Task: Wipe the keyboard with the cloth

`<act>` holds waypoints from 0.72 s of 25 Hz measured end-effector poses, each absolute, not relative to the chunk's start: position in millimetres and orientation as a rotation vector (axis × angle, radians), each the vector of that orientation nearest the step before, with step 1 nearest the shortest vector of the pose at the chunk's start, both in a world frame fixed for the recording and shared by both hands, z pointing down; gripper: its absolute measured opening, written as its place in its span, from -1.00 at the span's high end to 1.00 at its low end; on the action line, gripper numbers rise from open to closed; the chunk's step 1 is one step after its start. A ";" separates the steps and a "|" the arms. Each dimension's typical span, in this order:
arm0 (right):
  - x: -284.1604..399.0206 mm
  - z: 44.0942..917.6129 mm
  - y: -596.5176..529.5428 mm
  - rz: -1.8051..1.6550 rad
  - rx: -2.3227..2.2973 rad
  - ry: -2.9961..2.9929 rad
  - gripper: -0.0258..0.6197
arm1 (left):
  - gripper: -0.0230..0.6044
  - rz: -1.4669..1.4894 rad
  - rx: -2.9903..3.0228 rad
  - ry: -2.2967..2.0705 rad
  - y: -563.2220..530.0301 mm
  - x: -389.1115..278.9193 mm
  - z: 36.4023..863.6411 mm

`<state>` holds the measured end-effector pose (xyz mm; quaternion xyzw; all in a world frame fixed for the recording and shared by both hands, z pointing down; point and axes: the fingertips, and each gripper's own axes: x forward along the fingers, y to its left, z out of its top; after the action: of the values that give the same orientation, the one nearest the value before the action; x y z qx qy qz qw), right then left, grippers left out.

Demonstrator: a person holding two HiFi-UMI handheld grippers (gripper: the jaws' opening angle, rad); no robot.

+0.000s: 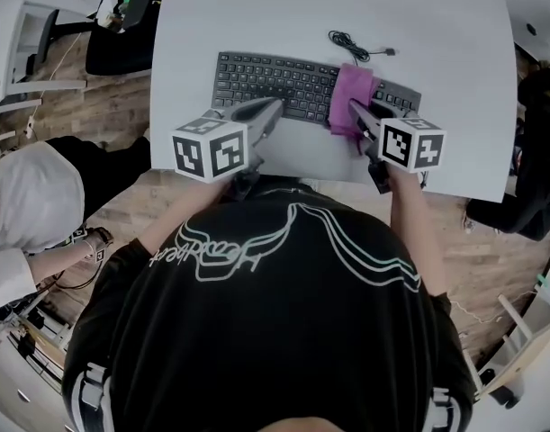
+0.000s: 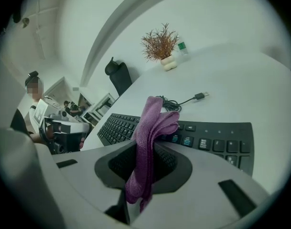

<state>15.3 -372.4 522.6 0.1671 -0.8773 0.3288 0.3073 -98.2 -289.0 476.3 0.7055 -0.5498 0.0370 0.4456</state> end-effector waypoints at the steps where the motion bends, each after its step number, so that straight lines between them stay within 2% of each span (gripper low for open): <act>1: 21.8 522.4 -374.9 0.872 0.460 -2.318 0.74 | 0.91 0.096 1.753 -1.356 -290.0 -95.4 476.3; 18: 107.6 522.4 -408.0 0.831 0.658 -2.268 0.74 | 0.91 0.127 1.799 -1.306 -298.8 -60.0 472.6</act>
<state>107.6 -408.0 522.4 0.2496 -0.8602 0.3151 0.3139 -60.0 -298.8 472.6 0.7248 -0.5261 0.0513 0.4418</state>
